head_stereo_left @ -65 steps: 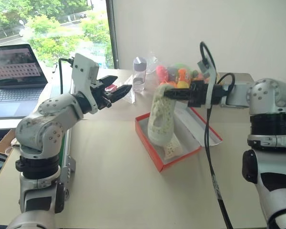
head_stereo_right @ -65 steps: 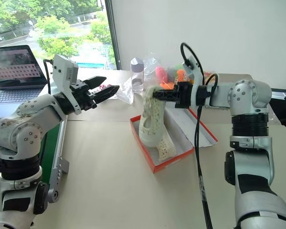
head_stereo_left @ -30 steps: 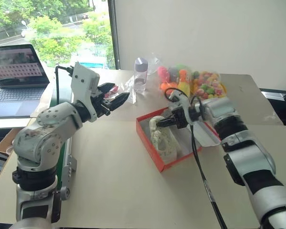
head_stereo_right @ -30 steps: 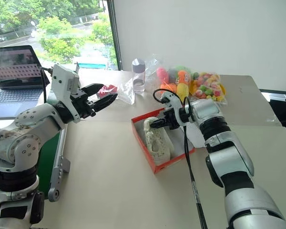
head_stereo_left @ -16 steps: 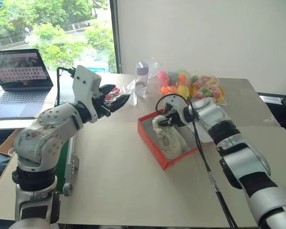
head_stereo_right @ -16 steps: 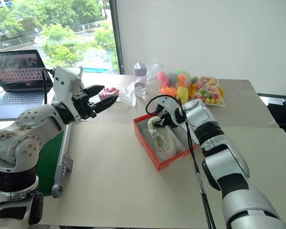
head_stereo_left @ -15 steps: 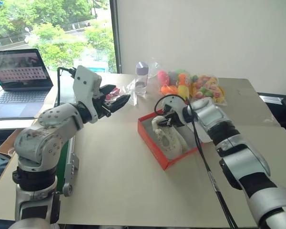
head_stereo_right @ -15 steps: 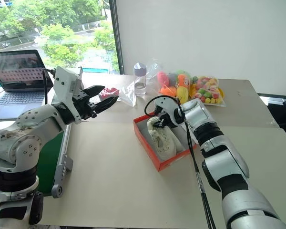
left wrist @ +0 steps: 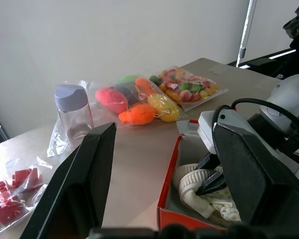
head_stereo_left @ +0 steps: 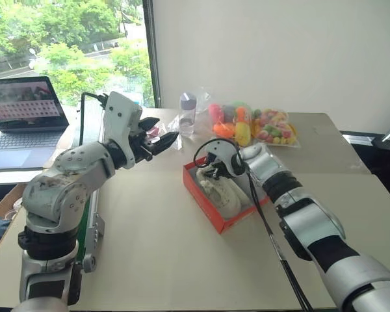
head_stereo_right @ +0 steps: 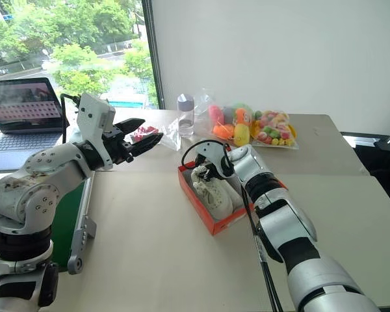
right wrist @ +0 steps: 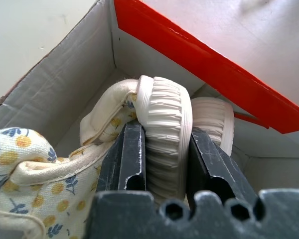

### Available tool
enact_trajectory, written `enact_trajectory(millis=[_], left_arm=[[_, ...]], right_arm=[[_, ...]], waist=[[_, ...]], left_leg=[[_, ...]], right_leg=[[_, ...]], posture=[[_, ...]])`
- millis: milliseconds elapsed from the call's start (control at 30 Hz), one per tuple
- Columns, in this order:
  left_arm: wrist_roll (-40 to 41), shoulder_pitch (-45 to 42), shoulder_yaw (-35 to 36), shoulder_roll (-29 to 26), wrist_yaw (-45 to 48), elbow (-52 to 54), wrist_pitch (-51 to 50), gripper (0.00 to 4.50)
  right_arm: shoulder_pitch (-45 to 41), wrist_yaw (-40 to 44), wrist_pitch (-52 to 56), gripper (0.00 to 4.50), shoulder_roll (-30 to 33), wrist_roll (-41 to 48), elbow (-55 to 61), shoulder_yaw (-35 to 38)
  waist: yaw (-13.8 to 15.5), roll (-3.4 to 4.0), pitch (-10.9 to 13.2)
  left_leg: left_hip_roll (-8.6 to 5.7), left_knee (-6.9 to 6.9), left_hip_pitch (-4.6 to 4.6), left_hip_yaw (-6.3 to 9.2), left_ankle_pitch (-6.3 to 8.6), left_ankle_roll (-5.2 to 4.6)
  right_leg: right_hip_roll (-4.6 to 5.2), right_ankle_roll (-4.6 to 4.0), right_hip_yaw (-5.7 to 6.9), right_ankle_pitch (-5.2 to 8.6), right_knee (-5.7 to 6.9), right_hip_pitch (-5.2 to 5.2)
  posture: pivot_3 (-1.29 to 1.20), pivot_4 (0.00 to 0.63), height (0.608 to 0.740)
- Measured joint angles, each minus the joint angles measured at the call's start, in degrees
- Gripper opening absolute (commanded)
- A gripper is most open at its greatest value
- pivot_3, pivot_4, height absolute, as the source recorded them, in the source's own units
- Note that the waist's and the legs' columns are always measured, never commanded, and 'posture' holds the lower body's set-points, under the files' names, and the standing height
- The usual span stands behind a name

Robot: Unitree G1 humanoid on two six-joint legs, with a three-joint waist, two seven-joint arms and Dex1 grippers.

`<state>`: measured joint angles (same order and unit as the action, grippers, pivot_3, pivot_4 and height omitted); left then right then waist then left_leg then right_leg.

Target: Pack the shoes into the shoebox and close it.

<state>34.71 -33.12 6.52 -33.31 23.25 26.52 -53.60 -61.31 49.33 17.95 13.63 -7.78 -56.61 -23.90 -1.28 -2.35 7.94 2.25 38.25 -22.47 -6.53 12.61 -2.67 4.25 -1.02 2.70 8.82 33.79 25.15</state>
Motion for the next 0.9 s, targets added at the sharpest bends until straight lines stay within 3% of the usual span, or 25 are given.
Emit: enact_trajectory(millis=[167, 233, 467, 567, 733, 800, 900], left_arm=[[-0.64, 0.02, -0.03, -0.06, 0.23, 0.00, 0.00, 3.33], [-0.78, 0.02, -0.27, -0.06, 0.47, 0.00, 0.01, 3.33], [-1.14, 0.02, -0.90, -0.02, 1.14, -0.01, 0.16, 3.33], [-1.33, 0.04, -1.01, 0.11, 1.17, -0.03, 0.23, 3.33], [-1.75, 0.01, -1.49, 0.35, 1.44, -0.50, 0.89, 3.33], [-1.93, -0.12, -1.95, 0.42, 1.79, -1.37, 1.07, 3.33], [-2.45, -0.42, -2.22, 0.41, 2.44, -2.58, 1.32, 3.33]], right_arm=[[0.38, -1.19, -1.51, 4.10, -1.26, -0.34, -1.80, 0.35], [0.41, -1.03, -1.50, 4.46, -1.27, -0.36, -1.82, 0.65], [0.35, 0.61, 1.66, 4.46, 0.31, 0.54, 1.15, 4.15], [0.37, 2.79, 7.91, 4.46, 1.99, 3.25, 5.24, 7.29], [1.70, 5.79, 21.63, 4.46, 4.29, 8.98, 14.48, 12.09], [1.81, 5.70, 26.90, 4.46, 5.70, 11.26, 18.69, 14.58], [1.78, 5.20, 31.65, 4.46, 7.33, 13.56, 23.37, 17.45]], waist=[[0.49, 0.41, -0.28], [0.52, 0.47, -0.30], [0.66, 0.85, -0.12], [1.01, 0.89, -0.08], [1.08, 0.93, 0.00], [0.99, 0.92, 0.06], [0.87, 0.92, 0.07]], left_leg=[[0.09, -0.08, -0.40, -0.07, 0.00, 0.00], [0.20, -0.08, -0.48, -0.10, 0.00, 0.00], [0.27, -0.10, -0.92, -0.14, 0.00, 0.00], [0.13, -0.11, -1.32, -0.27, -0.04, 0.04], [0.07, -0.17, -1.40, -0.13, -0.28, 0.28], [-0.08, -0.40, -1.68, -0.12, -0.38, -0.36], [-0.19, -0.43, -2.10, -0.13, -0.32, -0.27]], right_leg=[[0.13, 0.05, 0.11, -0.03, -0.20, 0.13], [0.11, 0.05, 0.16, -0.03, -0.24, 0.15], [0.15, 0.05, 0.29, -0.03, -0.21, 0.43], [0.18, 0.04, 0.16, -0.04, 0.21, 1.05], [-0.01, -0.01, 0.08, 0.07, 0.63, 1.23], [0.05, -0.07, 0.06, 0.08, 0.67, 1.52], [0.08, 0.12, 0.07, 0.21, 0.91, 1.88]], posture=[[0.00, 0.150, 0.740], [0.00, 0.150, 0.740], [0.00, 0.150, 0.740], [0.00, 0.150, 0.740], [0.00, 0.150, 0.740], [0.00, 0.150, 0.740], [0.00, 0.150, 0.740]])
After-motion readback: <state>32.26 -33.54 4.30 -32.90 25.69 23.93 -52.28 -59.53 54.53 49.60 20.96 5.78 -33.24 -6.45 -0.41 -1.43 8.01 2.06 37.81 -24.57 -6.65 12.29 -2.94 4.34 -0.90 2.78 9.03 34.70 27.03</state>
